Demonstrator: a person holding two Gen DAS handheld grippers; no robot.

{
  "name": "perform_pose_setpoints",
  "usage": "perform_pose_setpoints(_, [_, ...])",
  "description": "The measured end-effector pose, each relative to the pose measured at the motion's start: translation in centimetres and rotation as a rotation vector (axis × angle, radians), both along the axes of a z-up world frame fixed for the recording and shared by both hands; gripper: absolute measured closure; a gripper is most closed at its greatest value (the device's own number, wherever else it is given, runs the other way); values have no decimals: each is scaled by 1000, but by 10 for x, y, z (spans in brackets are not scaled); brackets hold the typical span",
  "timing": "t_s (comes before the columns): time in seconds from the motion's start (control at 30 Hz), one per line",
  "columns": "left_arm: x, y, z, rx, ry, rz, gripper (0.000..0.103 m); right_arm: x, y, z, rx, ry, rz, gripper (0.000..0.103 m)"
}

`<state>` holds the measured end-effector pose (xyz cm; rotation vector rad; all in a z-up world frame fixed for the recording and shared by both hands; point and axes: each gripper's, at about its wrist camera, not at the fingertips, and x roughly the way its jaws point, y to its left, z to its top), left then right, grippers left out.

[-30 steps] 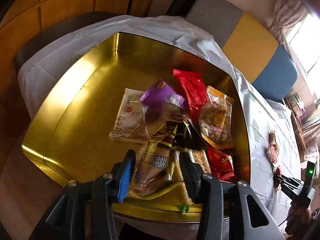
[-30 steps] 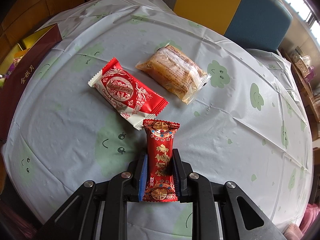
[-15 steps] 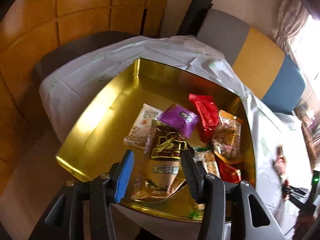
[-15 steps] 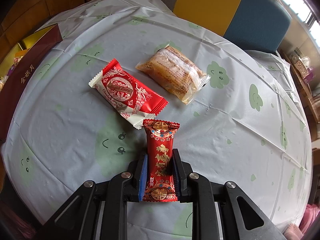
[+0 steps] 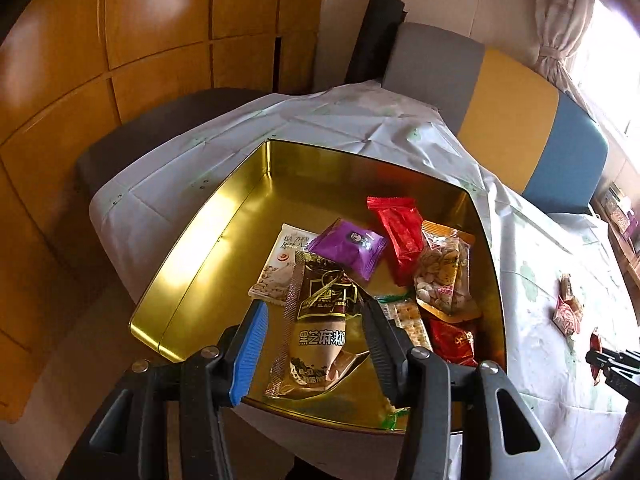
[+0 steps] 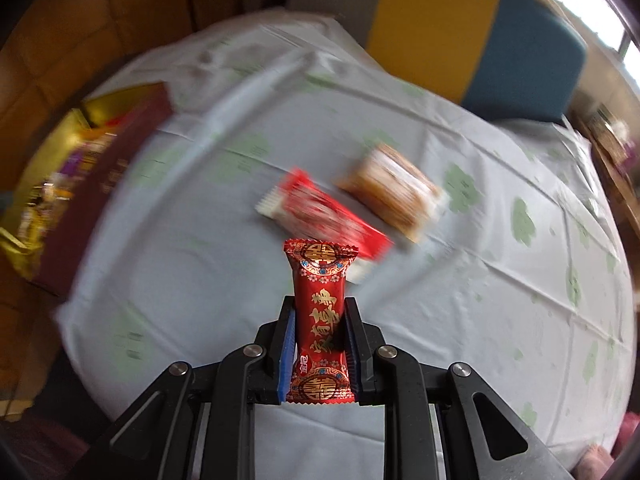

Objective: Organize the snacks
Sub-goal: 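Carry the red candy into the gold tin and open the right gripper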

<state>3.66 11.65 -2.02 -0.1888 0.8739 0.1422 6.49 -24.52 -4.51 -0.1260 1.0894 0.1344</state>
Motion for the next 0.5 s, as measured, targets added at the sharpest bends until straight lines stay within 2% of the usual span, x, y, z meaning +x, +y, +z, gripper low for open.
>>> perform_pose_setpoints(0.23, [-1,4,0,2,1,7,53,10,80,28,117,-50,190,81])
perform_pose_setpoints(0.5, [-5,13,1,17,-14,18,53,28,175,37,234,-29,357,81])
